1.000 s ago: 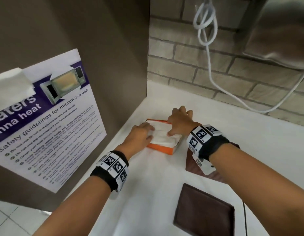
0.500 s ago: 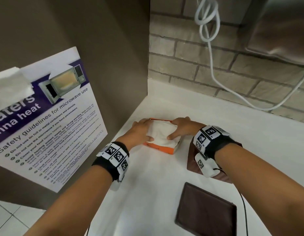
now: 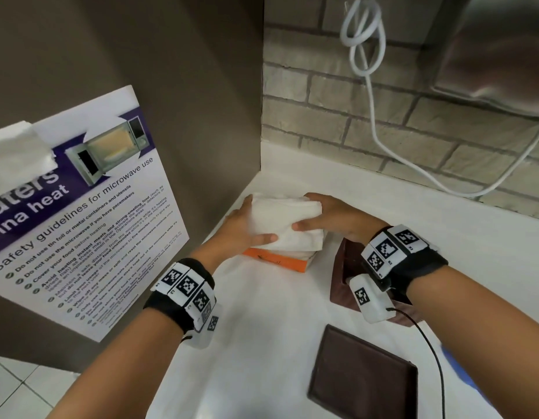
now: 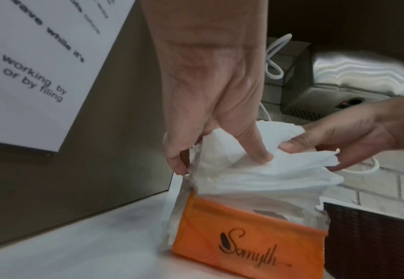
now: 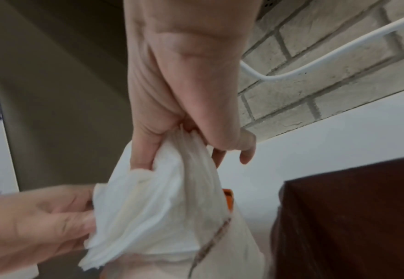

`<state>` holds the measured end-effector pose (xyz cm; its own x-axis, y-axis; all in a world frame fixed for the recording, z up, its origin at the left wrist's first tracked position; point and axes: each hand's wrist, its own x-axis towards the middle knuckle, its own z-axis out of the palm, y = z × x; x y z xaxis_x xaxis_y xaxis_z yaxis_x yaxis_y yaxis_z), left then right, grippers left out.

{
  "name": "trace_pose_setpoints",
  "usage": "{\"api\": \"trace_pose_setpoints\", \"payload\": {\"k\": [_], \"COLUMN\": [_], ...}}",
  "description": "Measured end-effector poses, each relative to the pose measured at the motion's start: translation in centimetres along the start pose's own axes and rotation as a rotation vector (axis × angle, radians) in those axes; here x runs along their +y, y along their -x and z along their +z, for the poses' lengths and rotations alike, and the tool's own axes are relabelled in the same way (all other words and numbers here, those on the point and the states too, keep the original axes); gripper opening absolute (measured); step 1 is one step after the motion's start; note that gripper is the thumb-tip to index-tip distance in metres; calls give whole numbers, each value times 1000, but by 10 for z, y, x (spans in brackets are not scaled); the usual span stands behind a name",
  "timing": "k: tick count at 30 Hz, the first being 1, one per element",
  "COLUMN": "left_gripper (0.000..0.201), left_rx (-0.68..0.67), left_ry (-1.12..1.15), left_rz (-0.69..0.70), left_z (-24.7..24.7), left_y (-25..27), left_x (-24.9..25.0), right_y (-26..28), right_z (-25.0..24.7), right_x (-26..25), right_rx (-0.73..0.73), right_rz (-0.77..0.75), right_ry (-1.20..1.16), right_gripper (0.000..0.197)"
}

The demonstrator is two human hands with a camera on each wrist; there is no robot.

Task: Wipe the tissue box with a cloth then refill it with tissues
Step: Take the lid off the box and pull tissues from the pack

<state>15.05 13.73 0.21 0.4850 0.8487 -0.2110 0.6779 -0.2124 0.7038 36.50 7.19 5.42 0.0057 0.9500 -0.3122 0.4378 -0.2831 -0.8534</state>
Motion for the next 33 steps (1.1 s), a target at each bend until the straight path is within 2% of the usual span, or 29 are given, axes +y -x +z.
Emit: {"api": "trace_pose_setpoints", "payload": {"k": [3, 7, 11, 13, 15, 17, 20, 23, 28, 30, 32, 33], "left_gripper": [119, 109, 116, 102, 82, 72, 84, 92, 85, 74, 55, 55], "left_rx": [11, 19, -19, -71, -141, -203, -254, -354, -369, -359, -364, -360], "left_ry": [211, 504, 872, 995, 1030, 1069, 1185, 1280, 1367, 1332, 1263, 1230], "left_rz": [32, -21, -12, 6, 24, -1, -107, -136, -57, -70, -19, 15], "left_z": [-11, -25, -32, -30, -27, -23, -14, -2, 8, 9, 15, 20], "left_y": [11, 22, 31, 37, 42, 48, 53, 61, 77, 82, 84, 85], "left_x": [1, 8, 22, 33, 42, 49, 55, 66, 99, 109, 114, 113], "right_y": [8, 24, 46, 59, 70, 83, 103, 120, 137, 143, 148, 151], "right_z": [-7, -14, -21, -24, -26, -29, -35, -42, -37, -35, -36, -36], "right_x": [-8, -23, -36, -39, -40, -39, -38, -35, -15, -3, 6, 9], "right_rx": [-17, -84, -102, -95, -87, -58, 10, 24, 64, 106, 157, 168], "right_rz": [-53, -63, -42, -44, -42, -48, -62, -85, -17, 8, 8, -3], "right_ry": [-192, -387, -498, -552, -611, -663, -795, -901, -766, -733, -748, -759], "right_gripper": [53, 49, 49, 46, 45, 43, 37, 37, 52, 61, 70, 71]}}
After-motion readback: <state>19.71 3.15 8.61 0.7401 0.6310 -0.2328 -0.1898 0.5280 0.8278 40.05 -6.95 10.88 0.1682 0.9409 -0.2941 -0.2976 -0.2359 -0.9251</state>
